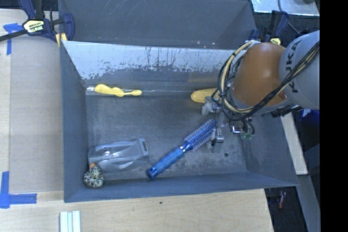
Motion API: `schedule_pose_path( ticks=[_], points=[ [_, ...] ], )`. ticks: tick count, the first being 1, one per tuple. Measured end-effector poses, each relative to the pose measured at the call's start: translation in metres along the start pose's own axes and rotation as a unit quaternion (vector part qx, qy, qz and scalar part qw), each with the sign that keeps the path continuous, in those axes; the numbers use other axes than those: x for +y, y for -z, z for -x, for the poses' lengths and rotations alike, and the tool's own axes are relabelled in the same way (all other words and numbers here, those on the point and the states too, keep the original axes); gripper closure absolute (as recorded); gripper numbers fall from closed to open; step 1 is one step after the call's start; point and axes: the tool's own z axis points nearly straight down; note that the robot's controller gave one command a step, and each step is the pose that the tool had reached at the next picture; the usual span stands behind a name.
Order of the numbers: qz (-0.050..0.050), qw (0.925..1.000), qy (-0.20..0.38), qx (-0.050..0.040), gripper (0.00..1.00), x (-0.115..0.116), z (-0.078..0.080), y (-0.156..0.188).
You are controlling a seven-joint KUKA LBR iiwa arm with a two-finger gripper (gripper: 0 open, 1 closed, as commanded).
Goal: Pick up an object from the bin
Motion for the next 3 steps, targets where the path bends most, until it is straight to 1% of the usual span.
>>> schedule_pose_path(
  ticks=[1, 2, 3],
  points=[
    [-0.001, 0.9939, 0.110, 0.0005, 1.00, 0.006, -0.020, -0.006],
    [-0.001, 0.9939, 0.110, 0.0005, 1.00, 0.006, -0.020, -0.006],
    [0.000, 0.9918, 0.128, 0.0037, 1.00, 0.010, -0.015, 0.052]
  ],
)
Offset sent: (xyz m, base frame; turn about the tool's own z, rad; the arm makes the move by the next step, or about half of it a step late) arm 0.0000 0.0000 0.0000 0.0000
